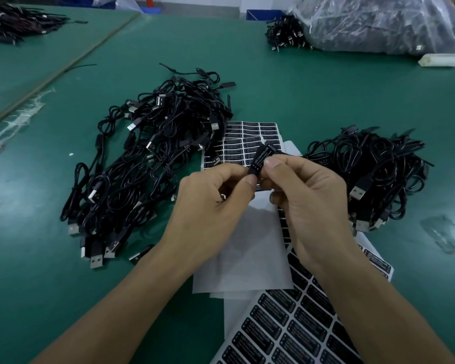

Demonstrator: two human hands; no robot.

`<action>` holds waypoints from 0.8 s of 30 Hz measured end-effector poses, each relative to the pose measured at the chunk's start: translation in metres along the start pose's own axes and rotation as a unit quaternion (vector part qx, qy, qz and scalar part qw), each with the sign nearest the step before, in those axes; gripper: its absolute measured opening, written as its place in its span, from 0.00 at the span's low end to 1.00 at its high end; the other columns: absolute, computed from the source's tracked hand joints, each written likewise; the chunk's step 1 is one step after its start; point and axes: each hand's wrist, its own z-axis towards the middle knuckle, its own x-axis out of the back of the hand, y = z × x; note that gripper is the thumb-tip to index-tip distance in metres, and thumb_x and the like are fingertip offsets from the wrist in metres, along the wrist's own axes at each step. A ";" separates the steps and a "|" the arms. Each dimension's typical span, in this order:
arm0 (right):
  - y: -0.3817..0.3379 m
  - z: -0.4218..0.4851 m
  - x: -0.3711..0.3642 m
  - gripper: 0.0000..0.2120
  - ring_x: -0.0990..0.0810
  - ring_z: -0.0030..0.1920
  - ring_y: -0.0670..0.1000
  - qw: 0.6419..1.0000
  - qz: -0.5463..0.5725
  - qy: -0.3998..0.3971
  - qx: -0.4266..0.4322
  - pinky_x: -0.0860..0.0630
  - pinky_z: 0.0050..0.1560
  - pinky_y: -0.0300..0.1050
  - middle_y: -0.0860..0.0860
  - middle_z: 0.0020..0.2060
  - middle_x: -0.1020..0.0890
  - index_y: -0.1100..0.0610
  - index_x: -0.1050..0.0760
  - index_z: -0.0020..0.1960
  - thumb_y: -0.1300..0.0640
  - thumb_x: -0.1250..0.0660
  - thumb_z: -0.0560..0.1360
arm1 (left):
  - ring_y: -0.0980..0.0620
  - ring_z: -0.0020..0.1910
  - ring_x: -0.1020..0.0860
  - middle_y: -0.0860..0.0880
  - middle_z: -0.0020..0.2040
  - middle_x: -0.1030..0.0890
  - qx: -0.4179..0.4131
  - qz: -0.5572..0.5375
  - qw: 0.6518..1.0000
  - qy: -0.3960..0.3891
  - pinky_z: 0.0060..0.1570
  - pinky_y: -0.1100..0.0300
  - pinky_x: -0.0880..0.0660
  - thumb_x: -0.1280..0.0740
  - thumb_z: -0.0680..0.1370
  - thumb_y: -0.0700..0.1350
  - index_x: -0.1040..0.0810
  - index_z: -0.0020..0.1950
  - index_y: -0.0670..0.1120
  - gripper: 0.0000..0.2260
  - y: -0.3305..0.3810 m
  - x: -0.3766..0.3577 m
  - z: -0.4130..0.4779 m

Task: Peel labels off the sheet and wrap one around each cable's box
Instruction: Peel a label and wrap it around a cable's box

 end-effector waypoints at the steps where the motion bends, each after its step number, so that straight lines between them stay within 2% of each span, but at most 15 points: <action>1: 0.000 0.000 0.000 0.07 0.19 0.38 0.46 1.000 -0.001 0.001 0.004 0.26 0.37 0.38 0.49 0.36 0.15 0.53 0.15 0.40 0.60 0.28 0.76 | 0.41 0.34 0.23 0.48 0.35 0.18 0.001 -0.005 1.000 -0.004 0.31 0.45 0.26 0.34 0.78 0.49 0.16 0.45 0.53 0.07 0.000 0.000 0.000; 13: -0.002 0.001 0.002 0.06 0.18 0.37 0.44 0.999 -0.036 -0.003 0.031 0.24 0.37 0.35 0.50 0.36 0.15 0.54 0.16 0.42 0.61 0.28 0.76 | 0.37 0.36 0.22 0.46 0.35 0.18 0.000 0.002 1.000 -0.001 0.33 0.40 0.25 0.33 0.78 0.49 0.16 0.44 0.51 0.07 0.002 0.000 0.000; 24: -0.003 0.000 0.002 0.08 0.20 0.35 0.42 0.996 -0.061 -0.007 0.063 0.24 0.39 0.33 0.47 0.33 0.15 0.52 0.16 0.41 0.62 0.28 0.76 | 0.40 0.36 0.21 0.50 0.37 0.16 0.005 0.001 1.000 -0.002 0.35 0.40 0.24 0.31 0.81 0.43 0.16 0.43 0.54 0.09 0.004 0.000 0.000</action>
